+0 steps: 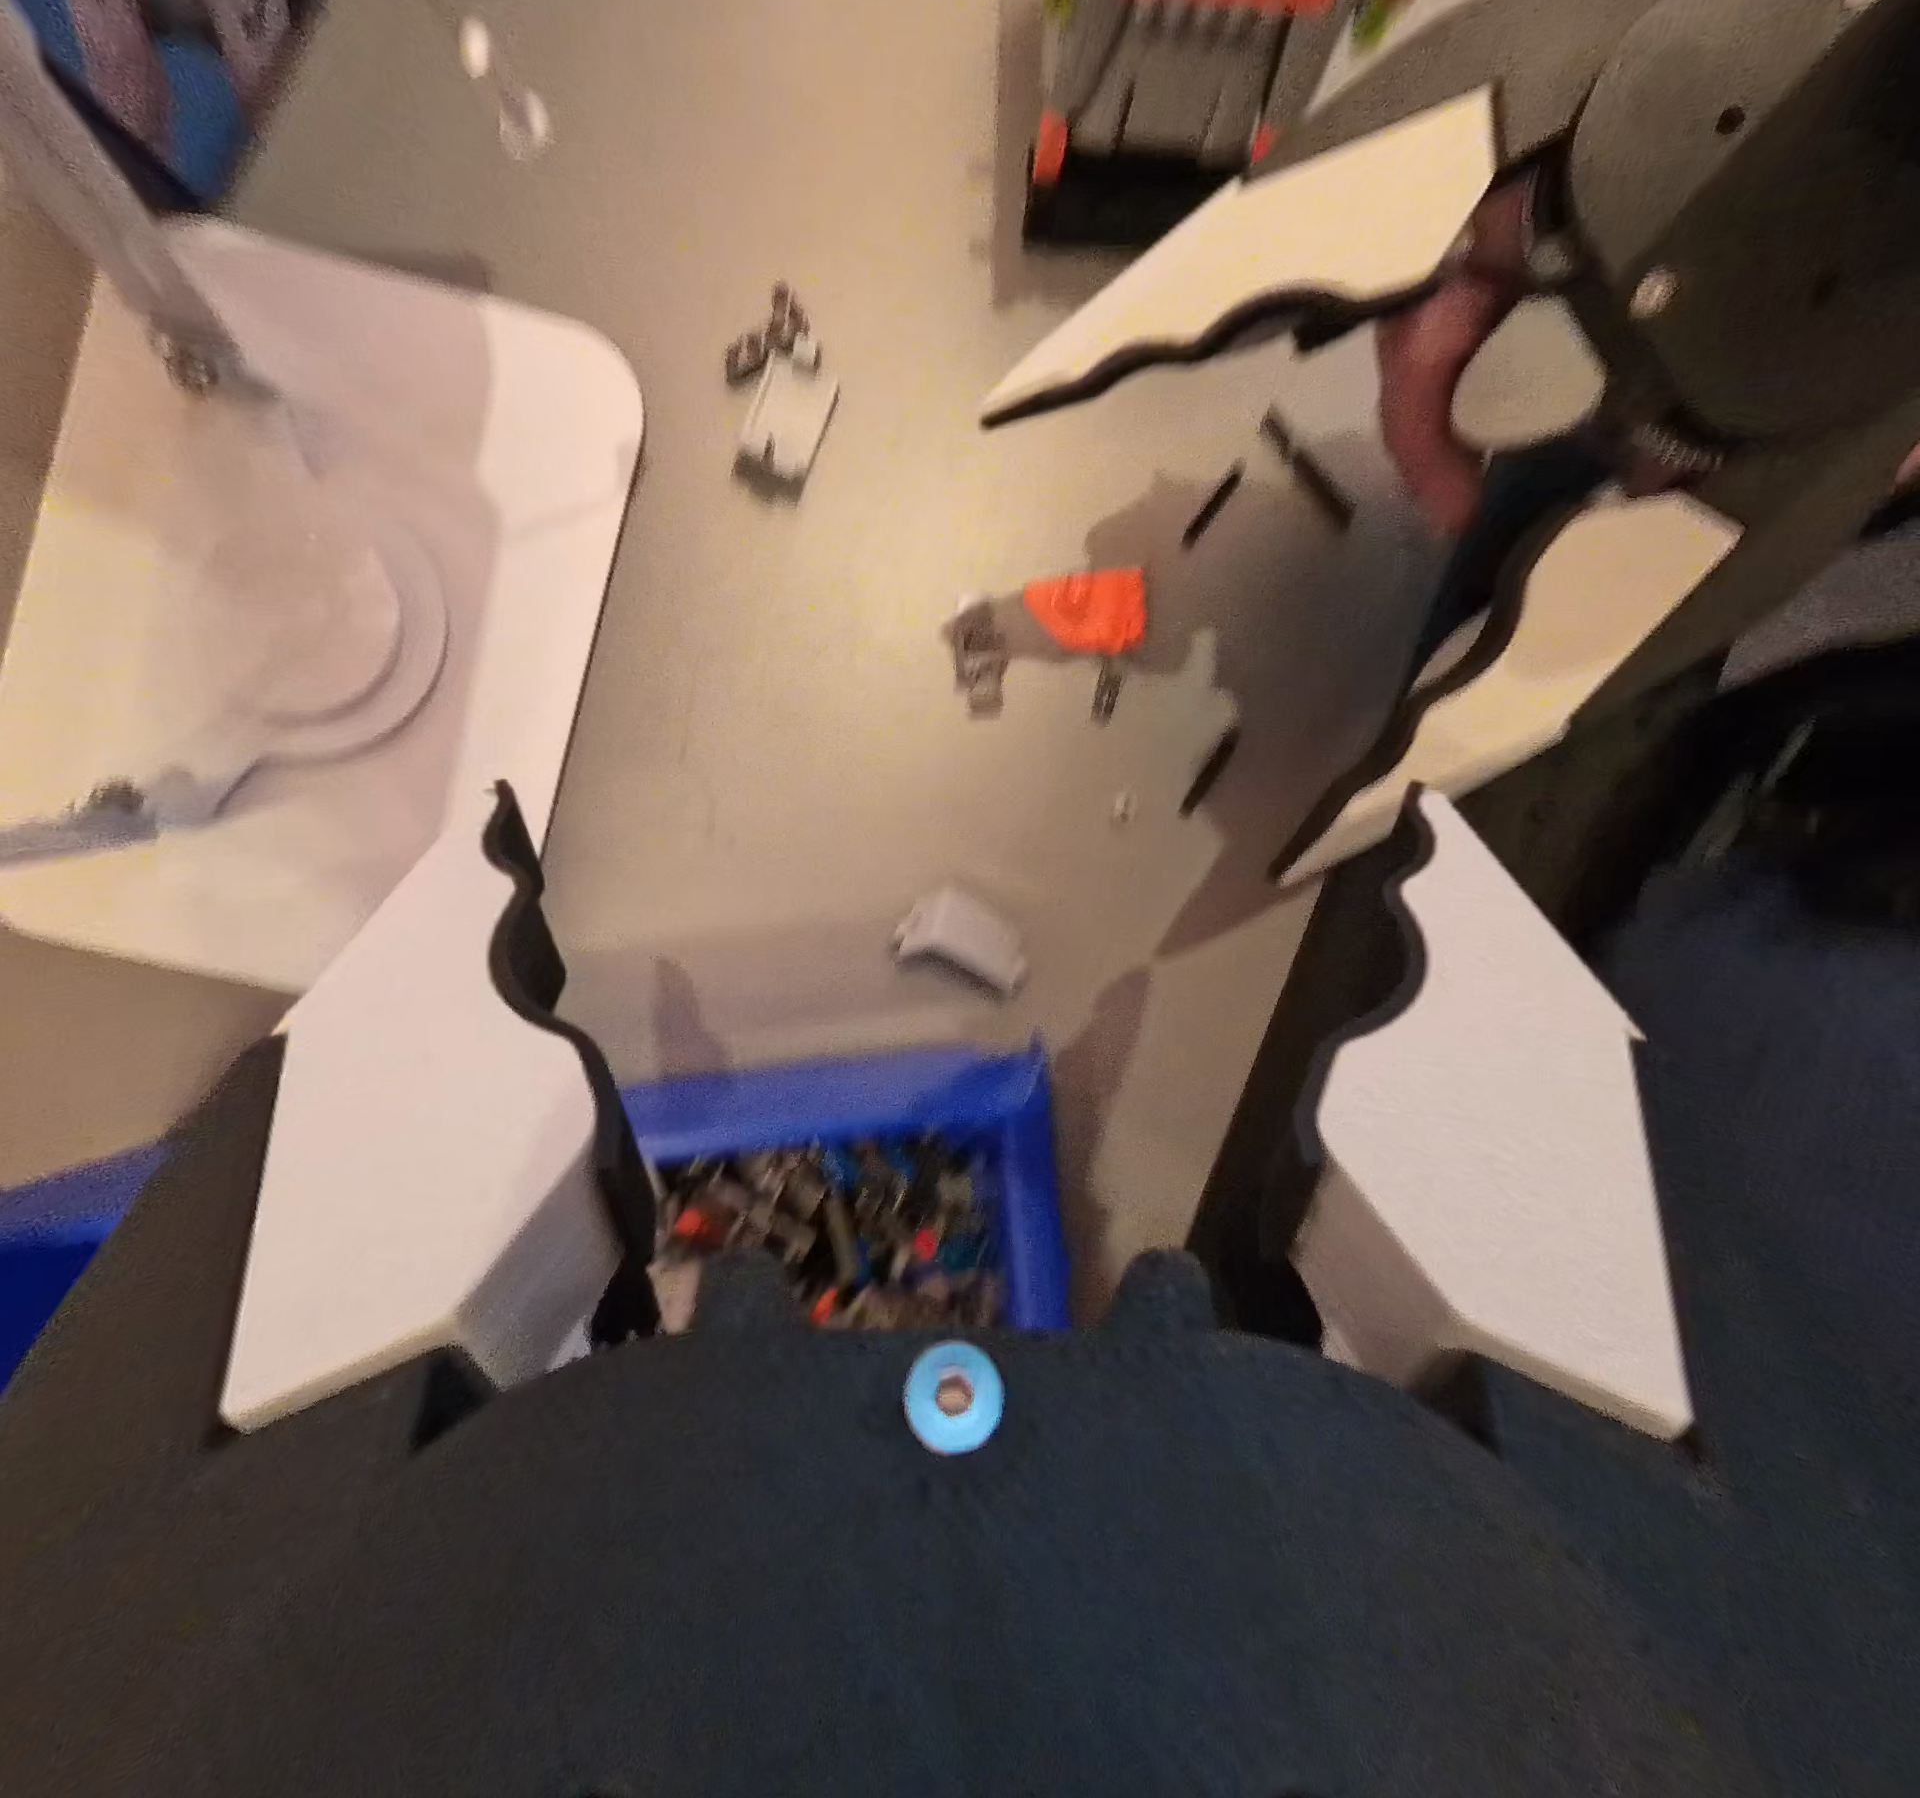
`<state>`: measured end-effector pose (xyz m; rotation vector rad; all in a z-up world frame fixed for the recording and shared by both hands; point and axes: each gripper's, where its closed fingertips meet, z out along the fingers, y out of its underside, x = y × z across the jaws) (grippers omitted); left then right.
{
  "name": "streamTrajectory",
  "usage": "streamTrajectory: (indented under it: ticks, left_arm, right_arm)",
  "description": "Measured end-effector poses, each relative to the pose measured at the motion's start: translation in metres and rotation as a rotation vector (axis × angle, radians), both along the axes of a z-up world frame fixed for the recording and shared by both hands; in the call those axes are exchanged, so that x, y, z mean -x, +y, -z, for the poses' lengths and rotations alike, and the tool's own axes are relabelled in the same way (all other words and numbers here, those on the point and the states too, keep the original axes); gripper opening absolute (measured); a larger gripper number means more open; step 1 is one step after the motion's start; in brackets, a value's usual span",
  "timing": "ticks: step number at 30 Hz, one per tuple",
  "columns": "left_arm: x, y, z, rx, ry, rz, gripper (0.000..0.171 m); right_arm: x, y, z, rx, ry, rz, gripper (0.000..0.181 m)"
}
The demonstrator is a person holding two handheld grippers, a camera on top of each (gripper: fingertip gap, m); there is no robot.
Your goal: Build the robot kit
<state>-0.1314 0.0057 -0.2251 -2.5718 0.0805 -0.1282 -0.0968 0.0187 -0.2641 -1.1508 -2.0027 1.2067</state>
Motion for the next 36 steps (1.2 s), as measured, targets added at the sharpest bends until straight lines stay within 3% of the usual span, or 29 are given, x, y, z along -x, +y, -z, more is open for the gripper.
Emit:
streamTrajectory:
  ticks: [4,6,8,11,14,18,24,27,31,36]
  left_arm:
    - [-0.028,0.053,0.001,-0.114,-0.115,-0.12,0.158]
    - [-0.024,0.073,0.01,-0.175,-0.086,-0.178,0.158]
    - [-0.007,0.081,0.03,-0.163,-0.016,-0.246,0.16]
    - [-0.006,0.092,0.049,-0.175,-0.102,-0.331,0.157]
    - [0.006,0.092,0.06,-0.134,-0.028,-0.391,0.157]
    - [0.01,0.099,0.064,-0.169,-0.072,-0.483,0.157]
    - [0.025,0.097,0.113,-0.077,0.016,-0.586,0.154]
    - [0.024,0.091,0.124,-0.066,-0.039,-0.618,0.156]
    - [0.034,0.084,0.13,-0.088,0.038,-0.636,0.151]
    - [0.037,0.085,0.134,-0.147,0.122,-0.625,0.149]
  right_arm:
    - [-0.006,0.025,0.006,-0.047,-0.059,0.033,0.13]
    - [-0.01,0.035,0.013,-0.05,-0.085,0.043,0.133]
    - [-0.012,0.046,0.022,-0.06,-0.121,0.065,0.135]
    - [-0.014,0.055,0.032,-0.061,-0.154,0.073,0.135]
    - [-0.014,0.052,0.035,-0.047,-0.186,0.047,0.138]
    - [-0.012,0.052,0.047,-0.106,-0.222,0.045,0.141]
    - [-0.003,0.059,0.07,-0.131,-0.266,0.047,0.15]
    - [-0.003,0.059,0.082,-0.173,-0.301,0.025,0.155]
    - [-0.003,0.053,0.094,-0.157,-0.305,0.02,0.154]
    - [0.006,0.059,0.092,-0.122,-0.299,0.119,0.138]
